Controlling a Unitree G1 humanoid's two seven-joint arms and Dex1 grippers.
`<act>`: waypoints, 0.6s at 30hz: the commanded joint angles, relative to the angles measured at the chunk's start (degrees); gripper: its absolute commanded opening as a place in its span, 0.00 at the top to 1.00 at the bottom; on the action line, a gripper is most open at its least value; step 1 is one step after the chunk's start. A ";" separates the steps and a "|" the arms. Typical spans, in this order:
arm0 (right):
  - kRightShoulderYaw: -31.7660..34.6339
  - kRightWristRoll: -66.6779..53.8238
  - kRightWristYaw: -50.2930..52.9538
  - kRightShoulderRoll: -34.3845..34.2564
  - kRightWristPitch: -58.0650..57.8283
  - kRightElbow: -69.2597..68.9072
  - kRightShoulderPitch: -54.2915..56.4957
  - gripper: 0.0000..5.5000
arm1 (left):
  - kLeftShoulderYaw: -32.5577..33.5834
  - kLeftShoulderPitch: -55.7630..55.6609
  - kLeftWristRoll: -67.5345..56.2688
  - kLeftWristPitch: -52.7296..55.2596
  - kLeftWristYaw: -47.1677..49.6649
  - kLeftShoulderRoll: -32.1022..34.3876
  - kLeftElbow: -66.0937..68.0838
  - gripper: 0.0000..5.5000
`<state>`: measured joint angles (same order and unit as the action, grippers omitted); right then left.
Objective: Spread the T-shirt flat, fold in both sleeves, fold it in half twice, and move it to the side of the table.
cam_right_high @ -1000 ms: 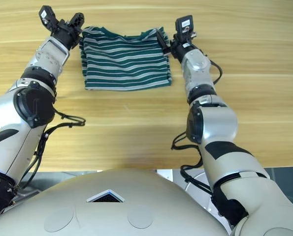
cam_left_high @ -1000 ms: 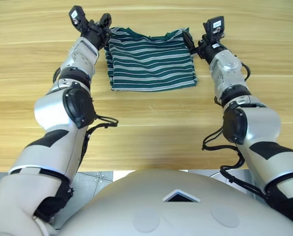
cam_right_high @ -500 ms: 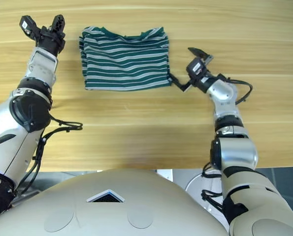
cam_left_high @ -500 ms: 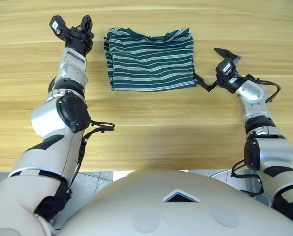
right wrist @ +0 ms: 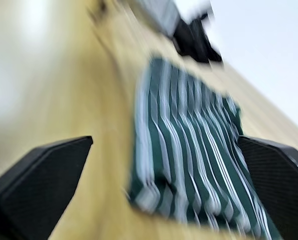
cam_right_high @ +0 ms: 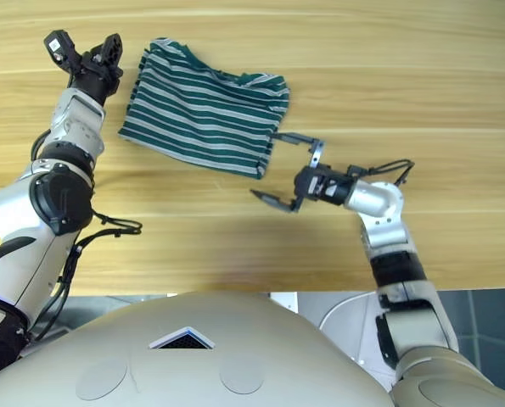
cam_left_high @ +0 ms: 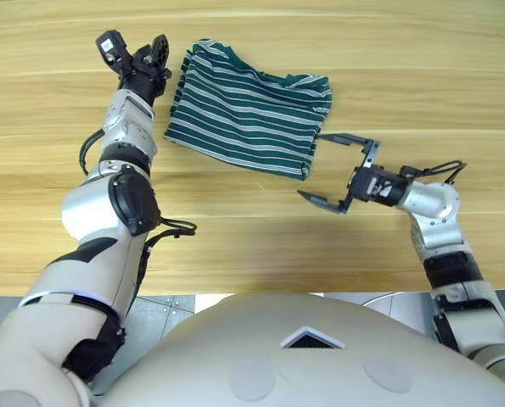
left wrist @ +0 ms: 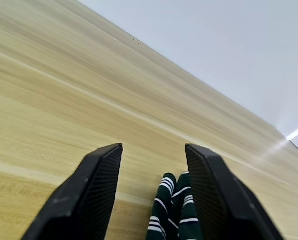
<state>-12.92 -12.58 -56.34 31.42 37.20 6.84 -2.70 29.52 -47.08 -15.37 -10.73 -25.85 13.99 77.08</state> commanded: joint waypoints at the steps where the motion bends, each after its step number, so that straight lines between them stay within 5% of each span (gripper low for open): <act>1: -2.03 -18.40 -5.43 8.09 -4.48 -27.33 -9.56 0.03 | -2.38 0.80 2.20 -1.60 -1.38 -0.03 -0.66 0.58; 6: 2.91 -12.71 3.34 2.61 -10.81 -18.20 -1.88 0.03 | -4.81 1.67 3.80 -5.25 -5.50 -0.42 -1.29 0.58; 18: -5.64 20.54 25.58 -15.51 -10.37 17.48 22.14 0.03 | -7.32 3.22 3.76 -9.56 -10.34 -2.29 -1.76 0.58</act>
<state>-18.40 5.61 -32.88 16.88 25.62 19.71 16.35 22.77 -44.42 -12.02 -20.09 -36.31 11.62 75.49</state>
